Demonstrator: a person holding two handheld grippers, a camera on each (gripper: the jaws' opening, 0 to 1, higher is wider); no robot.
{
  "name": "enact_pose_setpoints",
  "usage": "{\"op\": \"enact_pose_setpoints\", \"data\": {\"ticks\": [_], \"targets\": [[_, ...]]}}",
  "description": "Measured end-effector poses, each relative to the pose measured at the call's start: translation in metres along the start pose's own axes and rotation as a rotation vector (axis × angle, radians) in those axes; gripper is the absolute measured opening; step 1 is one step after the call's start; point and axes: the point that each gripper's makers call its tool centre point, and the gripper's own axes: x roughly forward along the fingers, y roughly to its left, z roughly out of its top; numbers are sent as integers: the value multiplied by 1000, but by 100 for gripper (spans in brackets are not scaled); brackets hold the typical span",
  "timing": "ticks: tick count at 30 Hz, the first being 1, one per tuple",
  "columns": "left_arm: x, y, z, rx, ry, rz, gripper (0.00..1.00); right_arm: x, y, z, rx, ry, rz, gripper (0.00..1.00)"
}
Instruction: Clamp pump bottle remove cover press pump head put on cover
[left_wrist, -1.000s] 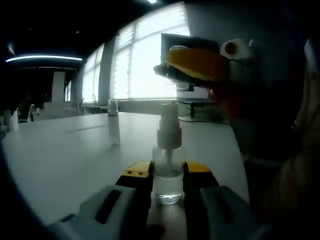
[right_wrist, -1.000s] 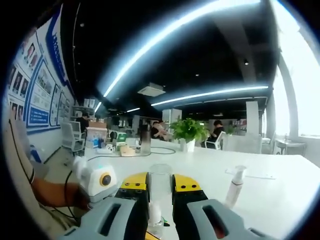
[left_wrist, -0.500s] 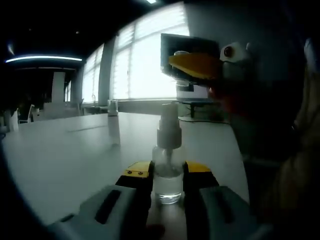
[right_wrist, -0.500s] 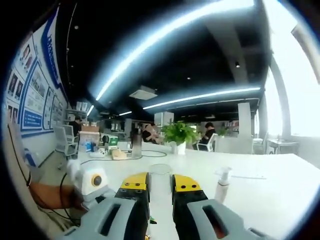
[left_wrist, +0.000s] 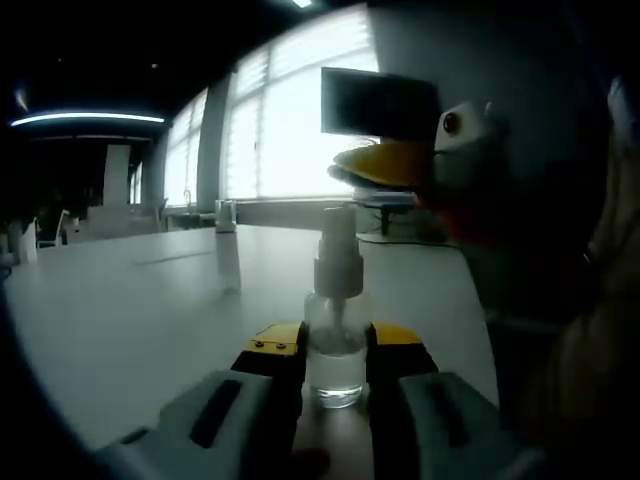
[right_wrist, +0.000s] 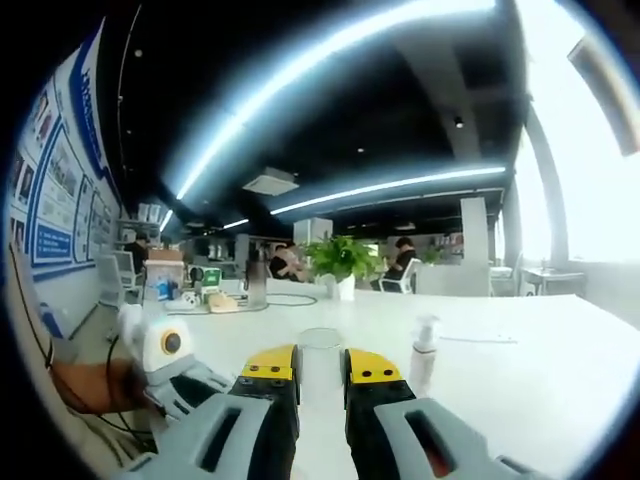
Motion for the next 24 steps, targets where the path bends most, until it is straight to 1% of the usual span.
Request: {"op": "enact_pose_setpoints", "data": {"ticks": [10,14,16,17,24], "targets": [[0,0,0,0,0,1,15,-2,-6,-6,12,23,-33,12],[0,0,0,1,0,-1,15,-3,-5,-8,23,34,-41,12],[0,0,0,-1,0,-1,15,-5,-12,-20,27,39,-42,12],[0,0,0,-2,0,0,15,-5,-15,-22,29,42,-45,12],[0,-1,1,1,0,-2,15,-3,-26,-33,29,63,-69,12]]}}
